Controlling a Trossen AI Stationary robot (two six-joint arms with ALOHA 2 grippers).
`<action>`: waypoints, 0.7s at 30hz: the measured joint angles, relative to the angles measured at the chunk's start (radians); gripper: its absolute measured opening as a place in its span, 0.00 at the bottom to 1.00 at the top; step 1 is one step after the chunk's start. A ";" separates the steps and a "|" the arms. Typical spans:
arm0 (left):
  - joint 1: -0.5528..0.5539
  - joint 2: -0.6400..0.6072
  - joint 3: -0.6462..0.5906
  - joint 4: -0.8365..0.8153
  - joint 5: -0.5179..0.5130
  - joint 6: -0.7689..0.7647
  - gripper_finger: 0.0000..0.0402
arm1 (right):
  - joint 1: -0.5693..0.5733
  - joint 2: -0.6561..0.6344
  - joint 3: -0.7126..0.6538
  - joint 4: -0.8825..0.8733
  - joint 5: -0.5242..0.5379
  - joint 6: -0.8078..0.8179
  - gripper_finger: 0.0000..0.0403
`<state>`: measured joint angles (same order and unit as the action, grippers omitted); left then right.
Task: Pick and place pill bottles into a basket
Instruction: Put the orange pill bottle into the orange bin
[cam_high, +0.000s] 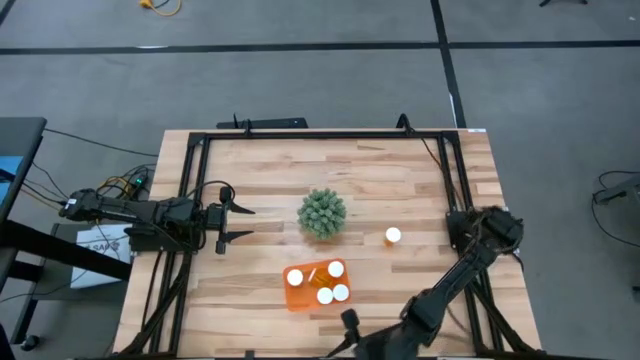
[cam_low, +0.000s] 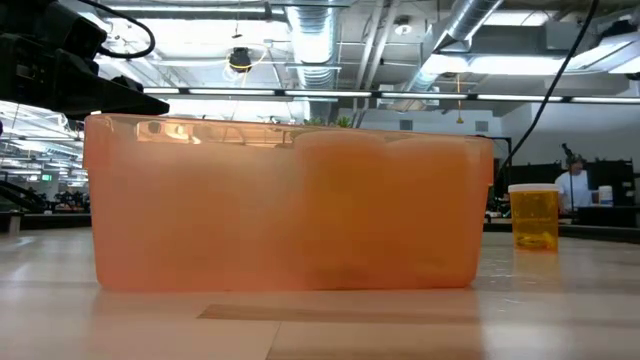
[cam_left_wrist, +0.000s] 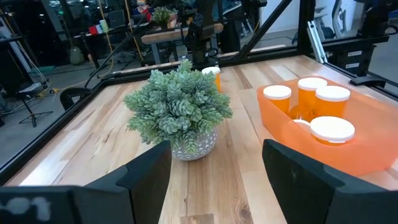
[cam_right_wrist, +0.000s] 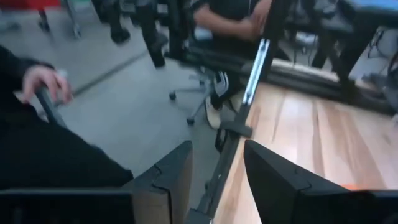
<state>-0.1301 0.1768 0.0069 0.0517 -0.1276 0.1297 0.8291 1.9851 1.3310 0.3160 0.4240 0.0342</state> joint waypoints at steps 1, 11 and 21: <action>0.000 0.000 0.000 0.000 0.000 0.002 0.60 | 0.000 -0.029 -0.047 0.047 0.000 -0.001 0.34; 0.000 0.000 0.000 0.000 0.000 0.003 0.60 | -0.008 -0.280 -0.441 0.437 0.042 -0.143 0.34; 0.000 0.000 0.000 0.000 0.000 0.001 0.60 | -0.091 -0.421 -0.631 0.462 0.101 -0.116 0.34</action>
<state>-0.1300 0.1766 0.0069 0.0517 -0.1276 0.1312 0.7380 1.5642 0.7002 0.7785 0.5255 -0.0814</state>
